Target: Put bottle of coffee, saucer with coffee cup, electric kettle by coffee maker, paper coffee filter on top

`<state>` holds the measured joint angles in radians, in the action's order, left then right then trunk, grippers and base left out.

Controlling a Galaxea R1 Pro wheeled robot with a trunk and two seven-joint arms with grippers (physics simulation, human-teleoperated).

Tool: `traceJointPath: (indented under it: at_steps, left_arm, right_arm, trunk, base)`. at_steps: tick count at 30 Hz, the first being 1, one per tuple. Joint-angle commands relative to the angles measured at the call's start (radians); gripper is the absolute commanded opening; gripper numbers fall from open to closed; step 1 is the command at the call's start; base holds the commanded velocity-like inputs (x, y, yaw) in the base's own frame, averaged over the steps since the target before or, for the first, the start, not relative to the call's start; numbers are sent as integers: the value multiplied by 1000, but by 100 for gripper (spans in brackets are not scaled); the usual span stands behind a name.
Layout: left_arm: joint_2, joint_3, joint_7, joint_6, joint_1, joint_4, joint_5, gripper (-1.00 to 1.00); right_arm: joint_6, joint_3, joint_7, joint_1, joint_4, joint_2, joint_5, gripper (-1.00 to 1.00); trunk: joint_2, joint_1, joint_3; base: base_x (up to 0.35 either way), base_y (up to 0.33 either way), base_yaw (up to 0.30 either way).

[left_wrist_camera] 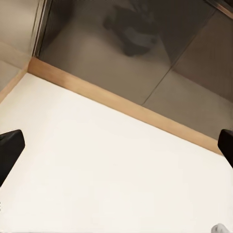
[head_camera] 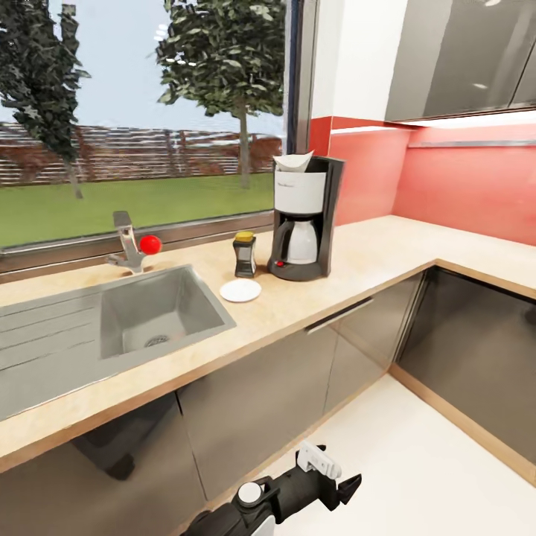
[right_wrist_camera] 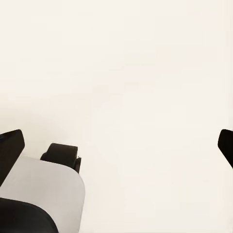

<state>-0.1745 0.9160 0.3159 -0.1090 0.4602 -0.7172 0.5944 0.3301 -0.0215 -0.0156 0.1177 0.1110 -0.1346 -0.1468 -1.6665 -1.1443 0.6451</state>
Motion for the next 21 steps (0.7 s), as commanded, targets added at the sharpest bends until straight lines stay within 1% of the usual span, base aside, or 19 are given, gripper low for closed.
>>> traceJointPath:
  at_steps: [1,8,15,19,21]
  left_arm:
    - [0,4,2,-5,2,2,8,100]
    - [0,6,1,-5,2,22,8,100]
    - [0,7,-1,-5,2,24,8,100]
    - [0,6,-1,-5,2,25,8,100]
    - [0,1,-1,-5,2,25,8,100]
  right_arm:
    - [3,-1,-1,0,-1,0,-3,100]
    - [3,-3,-2,0,-1,0,-4,100]
    - [3,-3,-2,0,-1,0,-4,100]
    - [3,-4,-2,0,-1,0,-6,100]
    - [3,-4,-1,0,-1,0,-6,100]
  trunk:
    - [0,0,1]
    - [0,0,1]
    - [0,0,1]
    - [0,0,1]
    - [0,0,1]
  base:
    - [-157,-87,191]
    - [-70,-45,232]
    - [-192,-201,93]
    - [-168,-227,220]
    - [-71,-115,247]
